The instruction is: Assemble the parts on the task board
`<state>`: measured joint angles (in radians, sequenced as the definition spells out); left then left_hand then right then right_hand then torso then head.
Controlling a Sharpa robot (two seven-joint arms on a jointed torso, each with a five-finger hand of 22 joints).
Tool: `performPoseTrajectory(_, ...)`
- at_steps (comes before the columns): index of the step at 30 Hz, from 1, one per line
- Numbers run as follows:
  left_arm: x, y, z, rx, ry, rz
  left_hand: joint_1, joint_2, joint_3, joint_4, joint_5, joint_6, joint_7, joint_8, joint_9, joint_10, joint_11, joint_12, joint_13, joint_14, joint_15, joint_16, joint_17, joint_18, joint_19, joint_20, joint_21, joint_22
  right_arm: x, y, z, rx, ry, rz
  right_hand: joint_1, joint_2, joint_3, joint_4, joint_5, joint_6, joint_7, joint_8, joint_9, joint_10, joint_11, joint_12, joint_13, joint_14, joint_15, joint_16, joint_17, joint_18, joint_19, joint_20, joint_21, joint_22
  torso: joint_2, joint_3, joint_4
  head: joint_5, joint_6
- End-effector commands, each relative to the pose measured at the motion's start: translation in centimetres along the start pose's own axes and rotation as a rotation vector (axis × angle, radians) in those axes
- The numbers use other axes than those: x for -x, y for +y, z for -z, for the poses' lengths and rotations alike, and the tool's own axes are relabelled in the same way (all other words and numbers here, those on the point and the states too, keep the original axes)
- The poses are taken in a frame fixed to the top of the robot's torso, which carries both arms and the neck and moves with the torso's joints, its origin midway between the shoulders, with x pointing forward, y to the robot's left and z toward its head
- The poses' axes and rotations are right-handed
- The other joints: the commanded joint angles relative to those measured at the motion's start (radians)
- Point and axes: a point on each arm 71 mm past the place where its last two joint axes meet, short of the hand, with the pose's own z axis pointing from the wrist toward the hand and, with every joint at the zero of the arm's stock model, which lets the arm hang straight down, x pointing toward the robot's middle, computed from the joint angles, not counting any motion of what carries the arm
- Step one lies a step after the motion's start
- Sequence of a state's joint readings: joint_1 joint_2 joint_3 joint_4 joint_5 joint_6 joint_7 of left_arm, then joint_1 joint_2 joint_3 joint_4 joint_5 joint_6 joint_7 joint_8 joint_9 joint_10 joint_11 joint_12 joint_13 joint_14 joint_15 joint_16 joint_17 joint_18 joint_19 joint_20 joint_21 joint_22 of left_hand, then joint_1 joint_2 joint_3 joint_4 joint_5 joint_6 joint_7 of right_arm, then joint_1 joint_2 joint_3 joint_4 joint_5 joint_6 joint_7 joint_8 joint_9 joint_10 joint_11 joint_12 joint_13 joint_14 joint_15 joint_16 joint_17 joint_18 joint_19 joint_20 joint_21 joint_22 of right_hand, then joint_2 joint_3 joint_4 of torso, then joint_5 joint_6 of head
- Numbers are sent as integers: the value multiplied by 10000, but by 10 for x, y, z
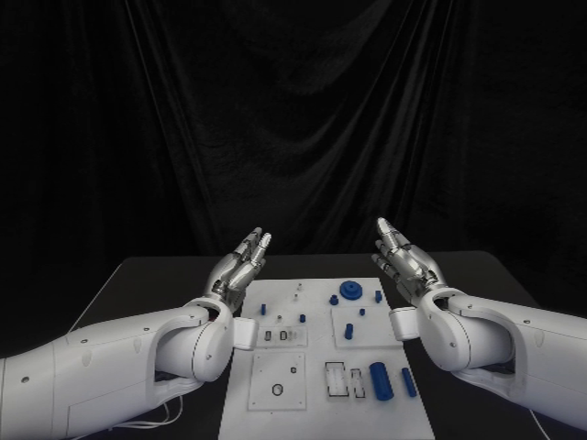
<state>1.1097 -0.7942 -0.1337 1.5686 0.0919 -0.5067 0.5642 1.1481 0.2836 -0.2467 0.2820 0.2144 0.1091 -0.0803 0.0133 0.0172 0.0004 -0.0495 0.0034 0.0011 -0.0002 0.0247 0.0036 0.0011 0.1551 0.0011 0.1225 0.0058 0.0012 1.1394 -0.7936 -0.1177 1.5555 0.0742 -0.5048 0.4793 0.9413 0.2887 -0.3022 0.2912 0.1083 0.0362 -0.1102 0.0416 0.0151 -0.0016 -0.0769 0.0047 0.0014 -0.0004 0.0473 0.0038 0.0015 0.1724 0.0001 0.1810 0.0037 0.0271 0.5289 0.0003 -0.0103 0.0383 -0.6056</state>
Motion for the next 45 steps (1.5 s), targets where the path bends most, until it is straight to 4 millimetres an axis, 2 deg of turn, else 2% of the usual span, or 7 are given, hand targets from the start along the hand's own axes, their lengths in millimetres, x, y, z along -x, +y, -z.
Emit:
performPoseTrajectory(1, -8, -7, -1, -553, 1006, 1389, 347, 76, -42, 112, 93, 97, -17, 51, 15, -4, 87, -34, -11, 2, 108, -36, -11, 148, -11, 116, -58, -12, -8, -1, 0, -533, 1227, -1079, 74, 20, -35, 14, 35, 38, 14, 29, 9, 16, -84, -47, -14, 4, 39, -38, -15, 57, -1, 53, -37, -271, -3, 0, -2, 0, 3)
performPoseTrajectory(20, -12, -4, 7, -741, 2491, 3205, 403, 104, 451, 118, 481, 605, 588, 126, 74, 30, 174, -23, 0, 2, 617, -36, -11, 61, -11, 536, -58, -12, -15, 0, 7, -1779, 4801, -3208, 603, -41, 125, -22, 686, 102, 774, 325, 38, 16, 175, -47, -14, 4, 433, -38, -15, 60, -1, 243, -37, -271, -3, 0, -2, 0, 3)
performPoseTrajectory(21, 5, -5, 5, -1230, 2593, 2605, 444, 106, 502, 121, 609, 601, 568, 122, 73, 46, 223, -17, 6, 2, 646, -36, -11, 73, -4, 569, -48, -3, 1, -4, 12, -1874, 4926, -3426, 828, -23, 240, -97, 1158, 137, 894, 392, 52, 16, 278, -45, -14, 4, 514, -38, -15, 59, -1, 269, -37, -271, 5, 1, -17, 98, -678)
performPoseTrajectory(25, 9, -5, 3, -1358, 2347, 2219, 1738, -173, 1002, -232, 3212, 1334, 725, 287, 182, 1250, 1215, 584, 326, 480, 914, 478, 202, 183, 768, 948, 593, 427, 4, -5, 12, -1940, 5051, -3414, 1795, -48, 683, -200, 3031, 420, 1162, 930, 149, 56, 1340, 228, 71, 4, 892, -38, -15, 26, 56, 575, 11, -231, 27, -4, -32, 135, -950)
performPoseTrajectory(29, 13, -5, 2, -1488, 2246, 1932, 2734, -540, 1473, -221, 4365, 2167, 1120, 534, 279, 1881, 1600, 1593, 484, 1040, 1114, 1205, 344, 207, 1632, 1181, 1119, 691, 8, -5, 12, -1930, 5172, -3438, 2022, -100, 713, -111, 3237, 566, 1239, 1247, 184, 112, 1597, 475, 124, 119, 1084, 127, 70, 49, 250, 766, 143, -139, 16, 1, -30, 110, -1276)
performPoseTrajectory(36, 24, -8, 3, -1955, 2189, 1498, 3069, -949, 2113, -339, 4975, 3042, 1411, 796, 356, 2164, 1538, 2638, 563, 1733, 1289, 2103, 463, 248, 3032, 1389, 1964, 1082, 21, -1, 16, -1705, 4956, -3348, 3299, -292, 1047, -595, 4011, 1587, 1657, 2422, 385, 997, 2631, 2734, 534, 2238, 1400, 2110, 840, -191, 3062, 1143, 1580, 550, 24, -8, -33, 205, -1842)
performPoseTrajectory(45, 51, -19, 20, -2823, 2086, 553, 3232, -1309, 2696, -322, 5125, 3849, 1406, 1030, 409, 2857, 1662, 3999, 673, 2981, 1433, 3284, 597, 260, 4130, 1543, 2621, 1324, 37, 9, 13, -1339, 4637, -2181, 4919, -680, 1488, -1573, 4715, 3594, 2074, 4302, 796, 2332, 2902, 6730, 1310, 4916, 1371, 4391, 1698, -26, 6389, 1092, 2477, 633, 171, -55, -61, 359, -2193)
